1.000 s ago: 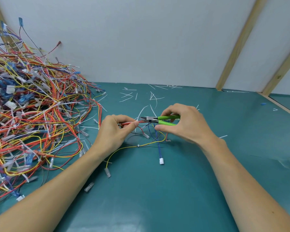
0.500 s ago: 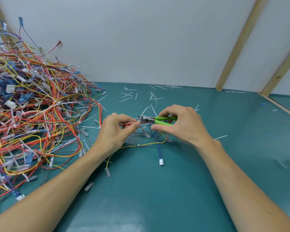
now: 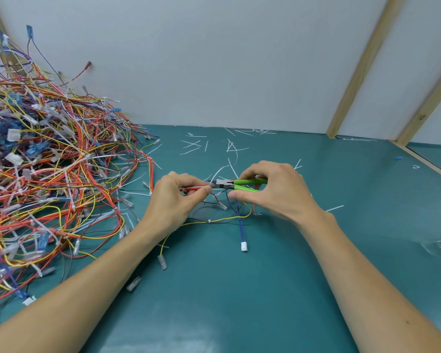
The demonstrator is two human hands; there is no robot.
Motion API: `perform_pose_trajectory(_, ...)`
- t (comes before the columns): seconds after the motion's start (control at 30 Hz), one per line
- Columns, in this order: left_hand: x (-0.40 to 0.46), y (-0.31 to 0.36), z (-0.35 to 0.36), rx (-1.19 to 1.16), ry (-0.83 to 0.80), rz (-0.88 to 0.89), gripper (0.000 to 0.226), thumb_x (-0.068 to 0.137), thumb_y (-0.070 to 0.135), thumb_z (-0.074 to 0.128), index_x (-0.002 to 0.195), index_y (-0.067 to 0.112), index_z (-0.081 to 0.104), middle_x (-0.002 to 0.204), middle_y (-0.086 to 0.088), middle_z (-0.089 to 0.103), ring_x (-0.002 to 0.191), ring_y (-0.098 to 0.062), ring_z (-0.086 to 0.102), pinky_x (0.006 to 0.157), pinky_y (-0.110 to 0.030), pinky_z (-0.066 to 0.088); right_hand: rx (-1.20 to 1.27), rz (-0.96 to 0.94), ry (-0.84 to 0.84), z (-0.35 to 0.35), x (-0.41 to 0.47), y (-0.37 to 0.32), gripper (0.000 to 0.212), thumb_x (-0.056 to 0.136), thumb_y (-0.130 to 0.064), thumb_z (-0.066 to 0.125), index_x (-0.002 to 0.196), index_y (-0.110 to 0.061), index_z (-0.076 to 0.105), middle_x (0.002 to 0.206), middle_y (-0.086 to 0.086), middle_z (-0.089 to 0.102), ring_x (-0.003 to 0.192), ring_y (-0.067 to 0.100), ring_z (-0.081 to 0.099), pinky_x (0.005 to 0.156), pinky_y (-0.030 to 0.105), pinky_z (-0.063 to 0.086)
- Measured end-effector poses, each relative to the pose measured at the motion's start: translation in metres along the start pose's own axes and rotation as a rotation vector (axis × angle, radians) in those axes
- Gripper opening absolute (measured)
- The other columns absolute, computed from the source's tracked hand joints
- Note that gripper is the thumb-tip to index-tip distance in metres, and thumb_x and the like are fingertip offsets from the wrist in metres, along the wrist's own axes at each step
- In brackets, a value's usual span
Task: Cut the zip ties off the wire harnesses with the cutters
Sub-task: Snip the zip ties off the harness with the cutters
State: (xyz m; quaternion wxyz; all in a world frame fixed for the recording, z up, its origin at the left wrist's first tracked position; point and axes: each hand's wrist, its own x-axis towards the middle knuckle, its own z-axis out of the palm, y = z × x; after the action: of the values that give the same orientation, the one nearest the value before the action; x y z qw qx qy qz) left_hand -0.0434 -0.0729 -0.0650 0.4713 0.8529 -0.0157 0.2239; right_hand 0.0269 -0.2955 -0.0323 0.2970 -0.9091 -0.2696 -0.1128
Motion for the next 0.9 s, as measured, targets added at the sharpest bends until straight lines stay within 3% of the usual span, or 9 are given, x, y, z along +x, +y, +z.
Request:
perform_pose_trajectory(0.17, -0.0002, 0.0004, -0.0005, 0.005, -0.001, -0.002, 0.006, 0.089, 0.027, 0.076, 0.086, 0.031, 0.08, 0.066, 0.01, 0.062, 0.088, -0.023, 0.053, 0.077, -0.034, 0.043, 0.005, -0.002, -0.006, -0.0003, 0.001, 0.0011, 0.039, 0.067, -0.071, 0.081, 0.084, -0.037, 0.074, 0.086, -0.019, 0.07, 0.085, 0.003, 0.06, 0.073, 0.03, 0.048)
perform_pose_trajectory(0.43, -0.0012, 0.0004, -0.0004, 0.04, -0.003, 0.022, 0.006, 0.089, 0.025, 0.076, 0.088, 0.03, 0.08, 0.066, 0.009, 0.062, 0.086, -0.018, 0.051, 0.069, -0.017, 0.036, 0.049, -0.023, -0.028, 0.0031, 0.0036, 0.0048, 0.039, 0.068, -0.066, 0.084, 0.077, -0.031, 0.07, 0.075, -0.019, 0.07, 0.073, -0.002, 0.058, 0.064, 0.028, 0.044)
perform_pose_trajectory(0.57, -0.002, 0.0005, 0.0, 0.047, -0.001, 0.04, 0.01, 0.088, 0.026, 0.077, 0.085, 0.035, 0.077, 0.066, 0.004, 0.063, 0.085, -0.017, 0.051, 0.073, -0.023, 0.039, 0.056, -0.019, -0.046, 0.0029, 0.0042, 0.0065, 0.04, 0.068, -0.064, 0.085, 0.076, -0.029, 0.07, 0.072, -0.021, 0.068, 0.071, -0.003, 0.056, 0.062, 0.028, 0.042)
perform_pose_trajectory(0.73, -0.0014, -0.0019, 0.0008, 0.064, 0.002, 0.039, 0.003, 0.087, 0.027, 0.078, 0.085, 0.029, 0.08, 0.062, 0.006, 0.06, 0.084, -0.016, 0.05, 0.071, -0.021, 0.038, 0.044, -0.015, -0.058, 0.0013, 0.004, 0.0059, 0.038, 0.069, -0.062, 0.086, 0.075, -0.028, 0.071, 0.07, -0.022, 0.066, 0.068, -0.005, 0.054, 0.06, 0.024, 0.037)
perform_pose_trajectory(0.9, -0.0013, -0.0024, 0.0012, 0.052, -0.004, 0.037, 0.004, 0.087, 0.028, 0.078, 0.085, 0.031, 0.079, 0.062, 0.006, 0.06, 0.084, -0.017, 0.05, 0.073, -0.027, 0.041, 0.046, 0.001, -0.067, -0.0006, 0.0046, 0.0038, 0.037, 0.069, -0.061, 0.086, 0.076, -0.027, 0.072, 0.076, -0.018, 0.071, 0.069, -0.005, 0.055, 0.064, 0.027, 0.041)
